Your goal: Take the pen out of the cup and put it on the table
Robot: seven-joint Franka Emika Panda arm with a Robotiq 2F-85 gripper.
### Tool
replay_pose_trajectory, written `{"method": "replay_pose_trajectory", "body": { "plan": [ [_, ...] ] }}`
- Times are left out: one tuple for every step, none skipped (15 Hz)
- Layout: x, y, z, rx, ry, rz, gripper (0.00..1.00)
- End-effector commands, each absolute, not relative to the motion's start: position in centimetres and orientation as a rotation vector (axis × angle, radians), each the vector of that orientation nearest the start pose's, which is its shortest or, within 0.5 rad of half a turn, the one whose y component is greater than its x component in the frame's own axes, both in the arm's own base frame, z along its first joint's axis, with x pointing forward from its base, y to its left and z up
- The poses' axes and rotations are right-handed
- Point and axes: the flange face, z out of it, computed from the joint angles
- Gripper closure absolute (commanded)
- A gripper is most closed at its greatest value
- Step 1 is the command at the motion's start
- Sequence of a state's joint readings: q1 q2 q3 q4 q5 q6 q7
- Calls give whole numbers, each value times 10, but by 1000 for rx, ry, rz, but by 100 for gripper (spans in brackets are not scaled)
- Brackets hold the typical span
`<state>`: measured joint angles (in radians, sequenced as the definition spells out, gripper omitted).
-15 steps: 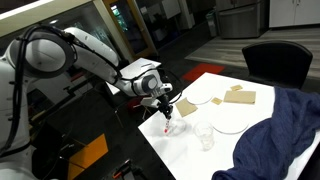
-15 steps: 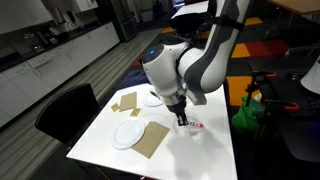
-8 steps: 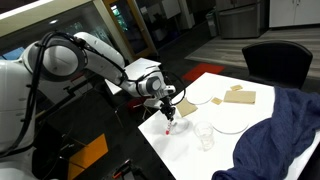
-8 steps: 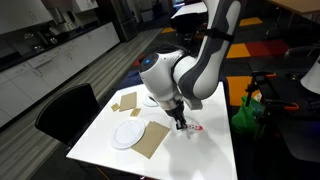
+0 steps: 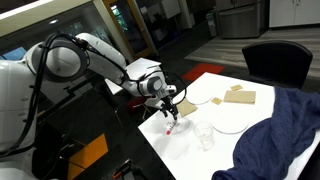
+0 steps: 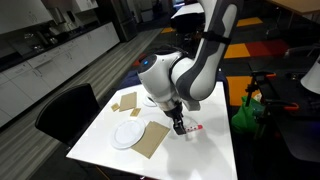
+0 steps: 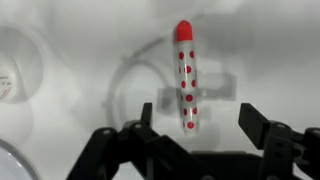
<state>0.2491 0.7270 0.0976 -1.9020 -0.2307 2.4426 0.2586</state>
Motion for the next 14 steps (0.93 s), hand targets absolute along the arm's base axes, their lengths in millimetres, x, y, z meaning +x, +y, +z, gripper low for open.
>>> {"method": "replay_pose_trajectory", "body": {
  "plan": [
    [563, 199, 126, -3236, -416, 228, 0],
    [563, 197, 132, -3243, -411, 211, 0],
    [563, 195, 139, -3245, -405, 190, 0],
    [561, 193, 148, -3245, -407, 163, 0],
    [561, 191, 157, -3246, -404, 140, 0],
    [558, 190, 167, -3241, -401, 111, 0],
    [556, 188, 177, -3241, -399, 86, 0],
    [553, 186, 188, -3235, -396, 61, 0],
    [549, 185, 196, -3234, -396, 39, 0],
    [544, 184, 206, -3226, -399, 18, 0],
    [539, 183, 214, -3223, -402, -4, 0],
    [534, 181, 222, -3220, -404, -24, 0],
    [530, 180, 227, -3217, -406, -41, 0],
    [525, 179, 233, -3212, -407, -54, 0]
  ]
}}
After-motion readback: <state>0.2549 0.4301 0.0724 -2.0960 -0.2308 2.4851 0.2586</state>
